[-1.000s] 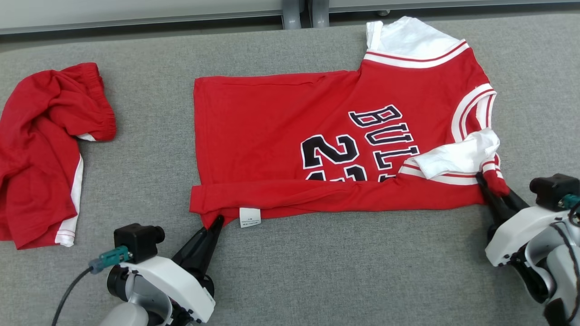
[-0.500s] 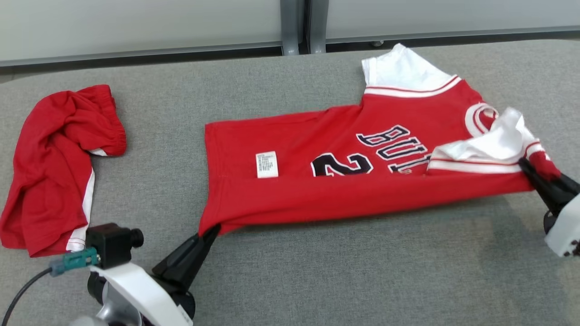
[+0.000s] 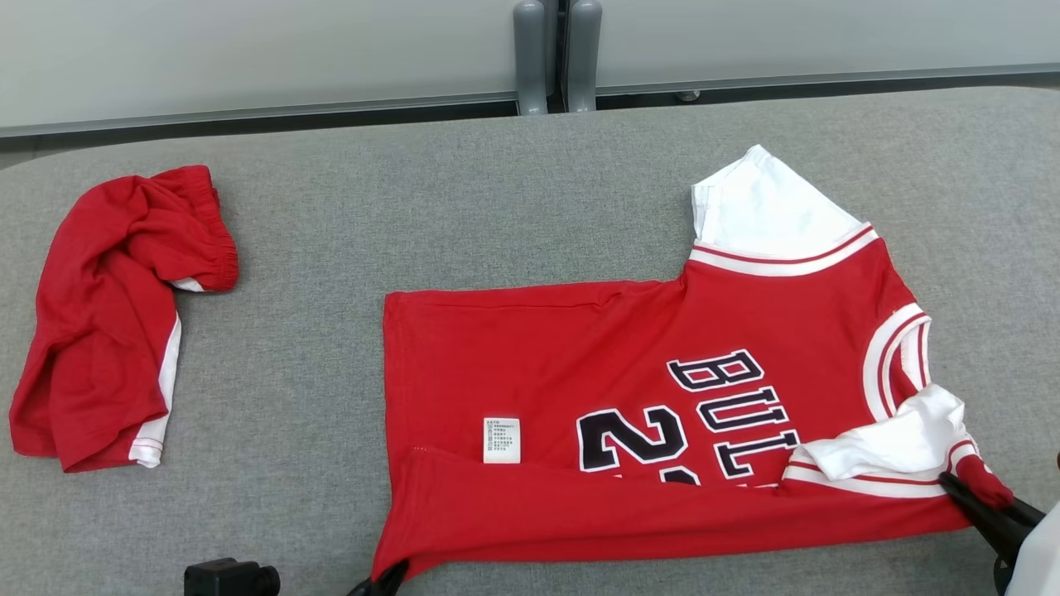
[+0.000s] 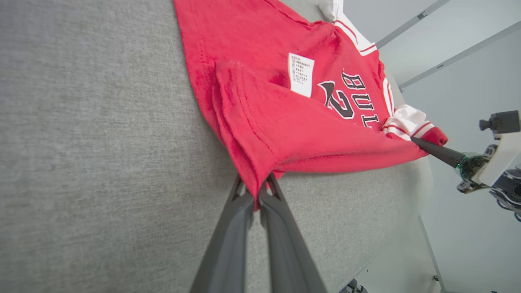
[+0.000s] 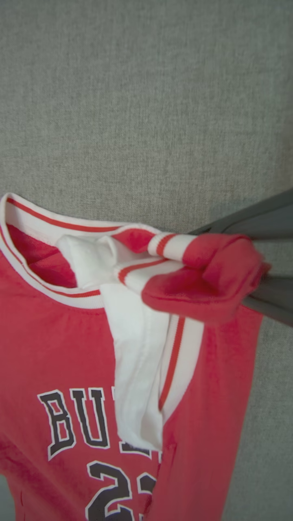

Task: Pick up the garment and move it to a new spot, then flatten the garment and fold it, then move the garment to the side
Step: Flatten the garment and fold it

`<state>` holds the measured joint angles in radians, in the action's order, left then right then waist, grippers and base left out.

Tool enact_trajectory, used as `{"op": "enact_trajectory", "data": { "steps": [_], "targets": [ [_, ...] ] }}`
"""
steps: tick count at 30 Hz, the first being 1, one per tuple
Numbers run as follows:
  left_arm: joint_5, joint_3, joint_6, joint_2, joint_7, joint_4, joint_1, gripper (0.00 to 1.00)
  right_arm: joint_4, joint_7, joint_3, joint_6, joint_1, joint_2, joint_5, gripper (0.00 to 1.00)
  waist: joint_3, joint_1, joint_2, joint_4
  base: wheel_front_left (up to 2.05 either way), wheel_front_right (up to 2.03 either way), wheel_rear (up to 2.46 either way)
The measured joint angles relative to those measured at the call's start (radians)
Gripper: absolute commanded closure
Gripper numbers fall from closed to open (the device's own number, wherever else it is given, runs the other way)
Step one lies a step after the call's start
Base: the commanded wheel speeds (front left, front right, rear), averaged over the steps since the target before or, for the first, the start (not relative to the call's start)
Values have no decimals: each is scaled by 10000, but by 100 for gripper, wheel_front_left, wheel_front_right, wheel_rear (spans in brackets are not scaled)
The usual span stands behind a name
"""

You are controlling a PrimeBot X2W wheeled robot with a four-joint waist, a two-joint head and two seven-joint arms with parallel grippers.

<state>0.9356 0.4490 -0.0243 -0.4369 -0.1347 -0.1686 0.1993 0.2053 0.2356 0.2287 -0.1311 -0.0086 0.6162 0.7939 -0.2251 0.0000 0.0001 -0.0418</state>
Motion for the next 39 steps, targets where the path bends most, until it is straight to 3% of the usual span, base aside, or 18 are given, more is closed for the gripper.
{"op": "enact_trajectory", "data": {
  "steps": [1, 2, 3, 9, 15, 18, 20, 30, 39],
  "targets": [
    [8, -33, 59, 29, 65, 36, 55, 100, -4, 35, -69, 0, 62, -48, -82, 100, 5, 0, 0, -4, 0, 0, 0],
    [23, -75, 113, 63, 130, 54, 101, 54, -10, 73, -136, -2, 88, -121, -199, 64, 12, 0, 0, -4, 0, 0, 0],
    [31, -94, 148, 82, 157, 61, 109, 0, -10, 117, -192, -2, 88, -178, -313, 1, 21, 0, 0, -4, 0, 0, 0],
    [-199, -105, 353, 113, 378, 186, 146, 0, -190, 673, -541, 0, 68, -232, -1053, 0, 99, 0, 0, 51, 0, 0, 0],
    [-861, -560, 694, -619, 550, -265, 51, 0, -1902, 1319, -1390, 2, -508, 125, -1536, 0, -130, 0, 0, 75, 0, 0, 0],
    [-1336, -865, 788, -1049, 284, -627, -1154, 0, -2602, 1868, -1578, 2, -1799, 167, -2132, 0, -637, 0, 0, 126, 0, 0, 0],
    [-1421, -899, 790, -1007, 44, -604, -2124, 0, -2627, 2180, -1476, 2, -2703, -21, -2341, 0, -979, 0, 0, 183, 0, 0, 0],
    [-2004, 128, 161, 94, -1131, 1388, -6549, 0, -297, 3010, -125, 0, -6892, -756, -3492, 0, -2901, 0, 0, 760, 0, 0, 0],
    [-2159, 642, -337, 395, -1409, 2054, -7542, 0, 1954, 2533, 341, 2, -8700, -1220, -4067, 0, -3766, 0, 0, 1306, 0, 0, 0]
  ]
}}
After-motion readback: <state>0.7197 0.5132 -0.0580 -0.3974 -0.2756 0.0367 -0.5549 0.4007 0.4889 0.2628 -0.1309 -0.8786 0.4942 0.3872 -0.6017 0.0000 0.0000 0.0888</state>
